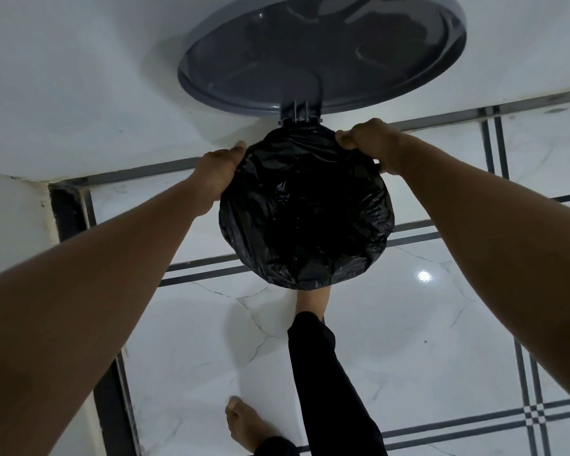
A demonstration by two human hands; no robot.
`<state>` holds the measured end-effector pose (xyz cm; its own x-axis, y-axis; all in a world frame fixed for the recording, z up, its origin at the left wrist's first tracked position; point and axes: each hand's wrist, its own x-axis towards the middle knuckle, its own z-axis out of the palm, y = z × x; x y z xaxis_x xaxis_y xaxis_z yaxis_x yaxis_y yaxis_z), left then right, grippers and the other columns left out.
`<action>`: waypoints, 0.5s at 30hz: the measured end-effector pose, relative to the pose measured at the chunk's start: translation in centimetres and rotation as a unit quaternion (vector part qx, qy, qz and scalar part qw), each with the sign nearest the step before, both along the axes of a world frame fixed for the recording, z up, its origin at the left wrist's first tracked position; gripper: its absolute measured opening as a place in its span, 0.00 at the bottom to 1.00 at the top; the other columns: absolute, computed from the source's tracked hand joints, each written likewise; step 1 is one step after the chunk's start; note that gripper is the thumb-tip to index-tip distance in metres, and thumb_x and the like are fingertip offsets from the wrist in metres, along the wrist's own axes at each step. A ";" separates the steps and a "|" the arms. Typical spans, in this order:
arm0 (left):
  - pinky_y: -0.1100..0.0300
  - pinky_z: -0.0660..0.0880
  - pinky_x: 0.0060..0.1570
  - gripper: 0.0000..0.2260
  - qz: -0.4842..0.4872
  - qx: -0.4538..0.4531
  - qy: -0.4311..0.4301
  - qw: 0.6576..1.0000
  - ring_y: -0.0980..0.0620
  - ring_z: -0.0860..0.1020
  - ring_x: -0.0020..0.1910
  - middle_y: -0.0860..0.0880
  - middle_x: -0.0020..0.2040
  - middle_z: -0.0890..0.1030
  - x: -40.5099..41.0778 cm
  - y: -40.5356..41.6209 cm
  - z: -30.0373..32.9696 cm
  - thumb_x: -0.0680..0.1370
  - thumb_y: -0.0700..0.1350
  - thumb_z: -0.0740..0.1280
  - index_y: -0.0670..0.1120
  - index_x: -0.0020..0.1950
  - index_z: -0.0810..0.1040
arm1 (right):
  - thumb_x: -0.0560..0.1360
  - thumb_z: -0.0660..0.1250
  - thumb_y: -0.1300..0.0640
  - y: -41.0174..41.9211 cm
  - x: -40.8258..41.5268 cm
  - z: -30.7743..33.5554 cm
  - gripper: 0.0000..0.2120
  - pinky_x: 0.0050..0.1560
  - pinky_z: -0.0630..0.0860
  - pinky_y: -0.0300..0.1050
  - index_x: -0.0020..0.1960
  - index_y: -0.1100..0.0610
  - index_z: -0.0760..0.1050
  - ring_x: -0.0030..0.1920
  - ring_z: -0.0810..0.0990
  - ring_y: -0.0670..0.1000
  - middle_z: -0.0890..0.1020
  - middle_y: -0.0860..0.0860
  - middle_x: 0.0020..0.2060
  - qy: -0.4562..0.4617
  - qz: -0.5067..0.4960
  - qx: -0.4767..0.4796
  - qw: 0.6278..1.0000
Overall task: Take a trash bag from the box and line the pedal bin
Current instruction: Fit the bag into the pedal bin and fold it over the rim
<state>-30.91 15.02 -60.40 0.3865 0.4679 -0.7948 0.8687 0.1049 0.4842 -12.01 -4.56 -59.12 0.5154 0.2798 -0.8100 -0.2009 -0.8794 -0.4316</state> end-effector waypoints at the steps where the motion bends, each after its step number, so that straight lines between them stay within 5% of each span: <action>1: 0.50 0.78 0.60 0.26 -0.003 -0.005 0.008 1.000 0.45 0.81 0.55 0.45 0.57 0.83 0.0 0.0 0.1 0.83 0.64 0.60 0.44 0.63 0.82 | 0.84 0.63 0.50 0.3 0.1 0.1 0.21 0.57 0.78 0.53 0.63 0.68 0.76 0.56 0.82 0.59 0.81 0.62 0.60 -0.001 0.016 -0.013 1.000; 4: 0.54 0.80 0.56 0.25 0.017 -0.047 0.008 0.999 0.49 0.82 0.54 0.47 0.59 0.84 -0.4 -0.1 0.3 0.83 0.64 0.60 0.47 0.67 0.80 | 0.84 0.64 0.51 1.3 0.0 0.6 0.17 0.52 0.80 0.52 0.61 0.65 0.74 0.52 0.82 0.58 0.81 0.61 0.58 0.025 -0.006 -0.024 0.999; 8: 0.58 0.77 0.47 0.19 0.058 -0.056 -0.022 0.997 0.53 0.82 0.52 0.50 0.56 0.84 -1.3 -0.3 0.6 0.85 0.61 0.58 0.51 0.61 0.82 | 0.82 0.66 0.50 1.5 -0.7 1.5 0.21 0.66 0.76 0.58 0.67 0.63 0.75 0.61 0.81 0.61 0.81 0.60 0.62 0.040 -0.029 -0.011 0.999; 11: 0.56 0.74 0.55 0.14 0.120 0.014 -0.057 0.991 0.51 0.79 0.53 0.53 0.52 0.82 -3.0 -0.8 0.2 0.84 0.57 0.61 0.51 0.53 0.82 | 0.75 0.68 0.44 0.1 -1.4 2.3 0.16 0.52 0.76 0.50 0.56 0.53 0.82 0.54 0.81 0.55 0.84 0.52 0.55 0.039 -0.102 0.028 0.994; 13: 0.60 0.72 0.58 0.12 0.195 0.078 -0.087 0.974 0.54 0.79 0.54 0.57 0.52 0.82 -4.7 -1.7 0.0 0.83 0.56 0.65 0.51 0.58 0.81 | 0.72 0.64 0.43 -1.0 -2.1 2.9 0.13 0.54 0.74 0.53 0.46 0.50 0.80 0.53 0.79 0.55 0.83 0.50 0.51 -0.032 -0.134 0.043 0.990; 15: 0.68 0.71 0.50 0.08 0.242 0.126 -0.096 0.957 0.59 0.78 0.46 0.59 0.46 0.80 -6.7 -3.4 0.5 0.82 0.55 0.68 0.53 0.57 0.80 | 0.73 0.61 0.46 -2.9 -3.5 3.1 0.13 0.60 0.73 0.54 0.45 0.54 0.79 0.49 0.77 0.57 0.82 0.53 0.47 -0.170 -0.168 0.019 0.971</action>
<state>-37.56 11.66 -59.92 0.2030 0.7962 -0.5700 0.6405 0.3323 0.6924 -15.49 -7.48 -55.97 0.8180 0.0753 -0.5703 -0.3150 -0.7709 -0.5536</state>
